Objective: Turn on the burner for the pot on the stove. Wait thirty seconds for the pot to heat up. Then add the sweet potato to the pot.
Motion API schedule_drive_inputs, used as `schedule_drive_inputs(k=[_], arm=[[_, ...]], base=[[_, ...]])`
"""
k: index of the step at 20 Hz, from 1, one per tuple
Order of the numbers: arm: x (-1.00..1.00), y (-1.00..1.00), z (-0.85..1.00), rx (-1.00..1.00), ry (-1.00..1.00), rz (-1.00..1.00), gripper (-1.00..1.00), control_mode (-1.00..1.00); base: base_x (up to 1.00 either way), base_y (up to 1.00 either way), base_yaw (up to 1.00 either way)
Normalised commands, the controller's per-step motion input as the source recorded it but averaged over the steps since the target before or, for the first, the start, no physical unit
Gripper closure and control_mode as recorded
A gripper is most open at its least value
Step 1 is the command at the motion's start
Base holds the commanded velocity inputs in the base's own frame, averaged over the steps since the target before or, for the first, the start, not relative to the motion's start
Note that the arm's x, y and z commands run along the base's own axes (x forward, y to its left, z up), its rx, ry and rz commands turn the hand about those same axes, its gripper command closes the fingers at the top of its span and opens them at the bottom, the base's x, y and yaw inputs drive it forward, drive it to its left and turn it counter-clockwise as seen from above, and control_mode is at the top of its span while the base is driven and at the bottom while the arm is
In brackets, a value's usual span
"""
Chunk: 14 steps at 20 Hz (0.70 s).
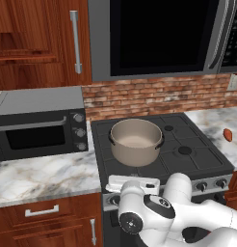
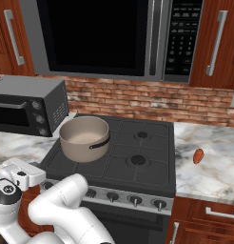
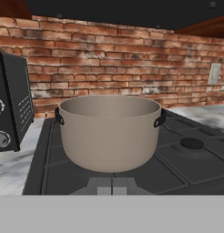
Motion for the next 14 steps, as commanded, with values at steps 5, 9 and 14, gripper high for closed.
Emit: schedule_drive_inputs(k=[5, 9, 14], arm=[[0.0, 0.0, 0.0, 0.0, 0.0, 0.0, 1.0, -1.0], [0.0, 0.0, 0.0, 0.0, 0.0, 0.0, 1.0, -1.0], [0.0, 0.0, 0.0, 0.0, 0.0, 0.0, 1.0, -1.0]], base=[[0.0, 0.0, 0.0], [0.0, 0.0, 0.0], [0.0, 0.0, 0.0]])
